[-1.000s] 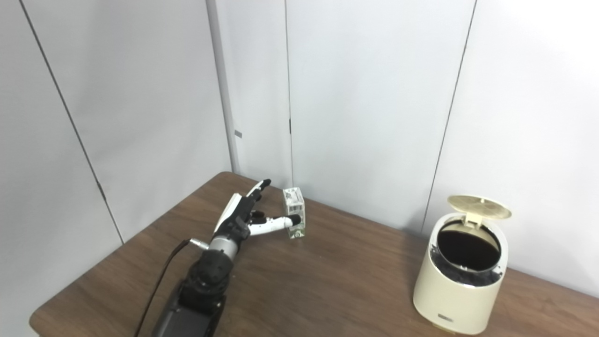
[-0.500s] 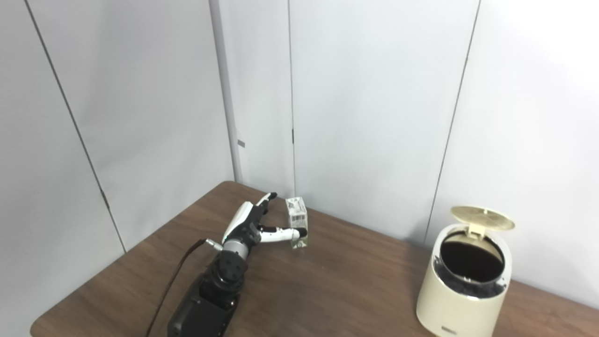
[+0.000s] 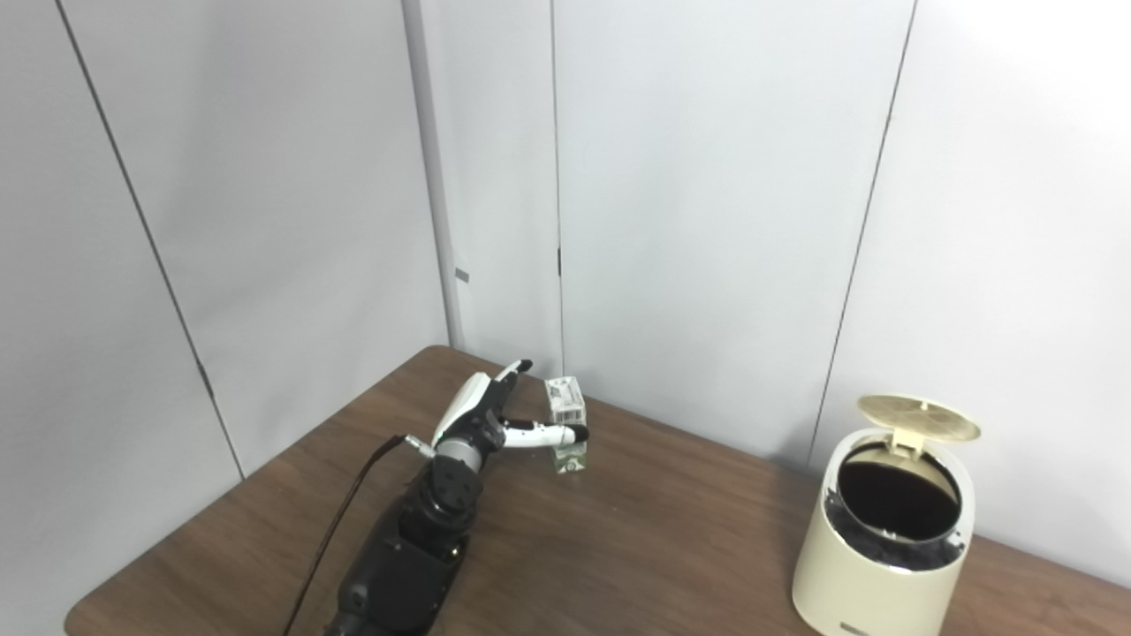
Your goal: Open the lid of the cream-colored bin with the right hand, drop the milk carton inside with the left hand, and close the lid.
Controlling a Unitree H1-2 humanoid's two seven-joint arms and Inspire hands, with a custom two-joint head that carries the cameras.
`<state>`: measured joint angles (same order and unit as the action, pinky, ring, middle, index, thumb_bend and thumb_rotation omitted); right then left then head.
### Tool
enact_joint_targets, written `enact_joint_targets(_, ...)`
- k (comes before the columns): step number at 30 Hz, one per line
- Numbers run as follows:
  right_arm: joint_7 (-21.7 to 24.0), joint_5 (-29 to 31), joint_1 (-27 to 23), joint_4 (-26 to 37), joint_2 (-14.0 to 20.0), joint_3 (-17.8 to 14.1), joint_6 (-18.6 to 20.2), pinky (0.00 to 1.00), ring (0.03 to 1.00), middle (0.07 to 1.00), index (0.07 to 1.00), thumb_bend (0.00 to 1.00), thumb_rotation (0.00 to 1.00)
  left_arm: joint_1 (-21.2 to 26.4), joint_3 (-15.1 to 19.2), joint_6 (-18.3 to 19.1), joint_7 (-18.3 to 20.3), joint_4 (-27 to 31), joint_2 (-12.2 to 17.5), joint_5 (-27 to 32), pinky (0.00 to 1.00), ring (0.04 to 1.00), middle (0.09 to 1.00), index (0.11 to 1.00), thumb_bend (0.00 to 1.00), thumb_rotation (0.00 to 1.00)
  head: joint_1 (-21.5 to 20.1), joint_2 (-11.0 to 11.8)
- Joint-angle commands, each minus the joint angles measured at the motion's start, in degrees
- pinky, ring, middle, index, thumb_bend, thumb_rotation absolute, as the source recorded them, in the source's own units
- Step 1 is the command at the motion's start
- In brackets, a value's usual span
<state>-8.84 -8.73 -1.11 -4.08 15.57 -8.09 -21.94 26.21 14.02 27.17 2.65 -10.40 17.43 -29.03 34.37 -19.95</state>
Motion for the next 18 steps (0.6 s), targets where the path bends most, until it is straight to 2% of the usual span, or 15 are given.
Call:
enact_joint_targets(1, 0.0, -1.1, 2.9, -2.9, -0.7, 0.4, -1.8, 0.56, 0.68, 0.699, 0.674, 0.27, 0.4, 3.8, 0.3, -0.3, -1.0, 0.0, 1.0, -0.2, 0.77, 0.952, 0.999, 1.0, 1.0, 0.34, -0.4, -0.1)
enact_joint_targets(5, -0.1, -2.4, 3.5, -1.4, -0.7, 0.4, -0.8, 0.57, 0.68, 0.698, 0.675, 0.27, 0.43, 4.4, 0.1, -0.3, -2.0, -1.2, 0.7, 0.6, 0.75, 0.93, 0.971, 0.982, 1.0, 0.32, -1.1, -0.2)
enact_joint_targets(7, -0.1, -2.5, 3.9, -0.5, -0.8, 0.4, -0.4, 0.56, 0.673, 0.692, 0.668, 0.26, 0.42, 4.5, -0.1, -0.3, -2.1, -1.4, 0.6, 0.6, 0.79, 0.955, 0.99, 0.983, 1.0, 0.34, -1.5, -0.5)
enact_joint_targets(8, 0.1, -2.5, 4.1, 0.0, -0.9, 0.3, -0.1, 0.56, 0.673, 0.69, 0.667, 0.26, 0.42, 4.5, -0.4, -0.3, -2.3, -1.6, 0.7, 0.5, 0.79, 0.957, 0.994, 0.983, 1.0, 0.33, -1.6, -0.6)
enact_joint_targets(9, 0.2, -2.2, 4.1, -0.1, -0.9, 0.3, -0.5, 0.56, 0.672, 0.69, 0.666, 0.28, 0.46, 4.5, -0.6, -0.3, -2.5, -1.8, 0.9, 0.3, 0.79, 0.958, 0.998, 0.983, 1.0, 0.32, -1.9, -0.7)
enact_joint_targets(11, 0.5, -1.7, 4.2, -0.2, -0.9, 0.2, -0.8, 0.55, 0.672, 0.69, 0.666, 0.28, 0.45, 4.6, -1.2, -0.3, -2.6, -2.3, 1.2, 0.0, 0.79, 0.96, 1.0, 0.986, 1.0, 0.32, -2.2, -0.9)
enact_joint_targets(14, 0.6, -2.0, 4.6, 0.4, -1.0, 0.2, -0.5, 0.57, 0.678, 0.696, 0.664, 0.28, 0.43, 4.7, -1.3, -0.3, -2.5, -2.8, 1.3, 0.7, 0.8, 0.965, 1.0, 0.99, 1.0, 0.26, -2.5, -1.2)
enact_joint_targets(18, 0.9, -1.5, 4.9, 0.6, -0.9, 0.1, -1.3, 0.57, 0.674, 0.694, 0.663, 0.29, 0.44, 4.8, -2.0, -0.3, -1.7, -3.2, 1.4, 0.4, 0.79, 0.962, 1.0, 0.992, 1.0, 0.23, -3.0, -1.9)
